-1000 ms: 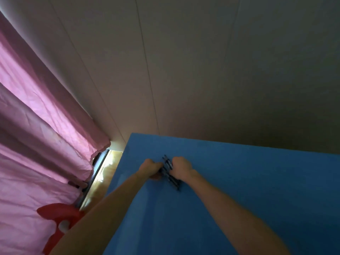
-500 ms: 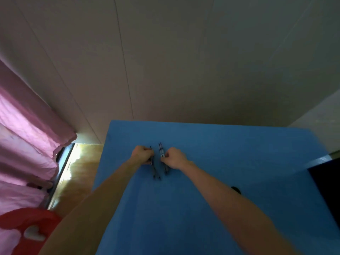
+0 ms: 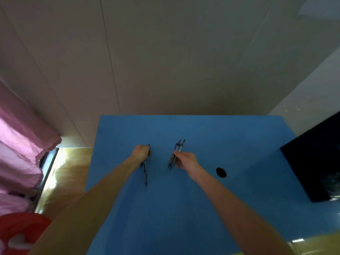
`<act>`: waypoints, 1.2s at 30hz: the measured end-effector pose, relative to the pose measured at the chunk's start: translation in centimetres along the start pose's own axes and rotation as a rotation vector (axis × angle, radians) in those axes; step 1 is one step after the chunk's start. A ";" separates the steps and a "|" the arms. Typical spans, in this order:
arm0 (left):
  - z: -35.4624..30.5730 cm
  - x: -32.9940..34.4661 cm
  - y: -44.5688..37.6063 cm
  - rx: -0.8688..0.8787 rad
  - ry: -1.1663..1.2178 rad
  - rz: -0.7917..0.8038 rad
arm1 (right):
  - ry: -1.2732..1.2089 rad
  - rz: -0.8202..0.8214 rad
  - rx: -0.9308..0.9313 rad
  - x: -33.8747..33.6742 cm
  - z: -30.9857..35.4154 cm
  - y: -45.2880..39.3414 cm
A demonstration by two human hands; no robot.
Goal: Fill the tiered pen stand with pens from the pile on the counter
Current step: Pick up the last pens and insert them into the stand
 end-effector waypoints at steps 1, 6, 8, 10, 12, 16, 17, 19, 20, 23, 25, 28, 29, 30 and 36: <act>-0.7 0.9 1.0 0.029 0.001 0.019 | -0.034 0.018 0.004 -0.8 -0.3 0.7; -5.1 7.0 5.9 0.190 0.140 0.094 | -0.123 0.033 -0.025 -6.7 -2.2 4.5; -6.7 10.1 7.8 0.223 0.152 0.100 | -0.141 0.040 -0.052 -10.1 -2.9 6.1; -8.3 13.7 10.3 0.252 0.122 0.128 | -0.196 0.036 -0.065 -13.7 -3.7 7.5; -9.8 17.4 13.1 0.288 0.085 0.137 | -0.206 -0.010 -0.064 -17.9 -4.6 9.3; -13.3 24.8 18.1 0.366 -0.005 0.150 | -0.079 -0.126 -0.137 -26.7 -6.6 13.6; -14.1 26.5 19.1 0.378 0.003 0.158 | -0.064 -0.153 -0.156 -28.9 -7.0 14.7; -15.4 29.6 21.2 0.394 0.023 0.171 | -0.072 -0.198 -0.179 -32.9 -8.4 17.0; -16.0 31.1 22.2 0.405 0.021 0.170 | -0.086 -0.214 -0.195 -34.9 -9.0 18.1; -18.0 35.3 24.8 0.461 0.018 0.186 | -0.121 -0.254 -0.268 -40.2 -10.4 21.4; -19.4 38.0 26.3 0.485 0.027 0.180 | -0.116 -0.278 -0.306 -43.5 -11.4 23.1; -20.6 41.9 28.1 0.461 0.089 0.184 | -0.132 -0.363 -0.343 -48.4 -13.2 24.0; -20.7 43.3 28.6 0.454 0.117 0.185 | -0.166 -0.386 -0.339 -49.9 -13.8 24.0; -20.9 44.7 29.0 0.460 0.145 0.190 | -0.230 -0.394 -0.336 -51.3 -14.2 23.9; -22.8 51.3 30.2 0.560 0.191 0.203 | -0.390 -0.396 -0.302 -58.5 -15.0 21.5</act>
Point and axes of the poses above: each hand's wrist, its own y-axis away from the middle knuckle, its own x-axis out of the palm, z = x × y, the point moved 5 cm from there along -y, towards the middle knuckle, and after that the axes turned 12 degrees about x, right-handed, at the moved point
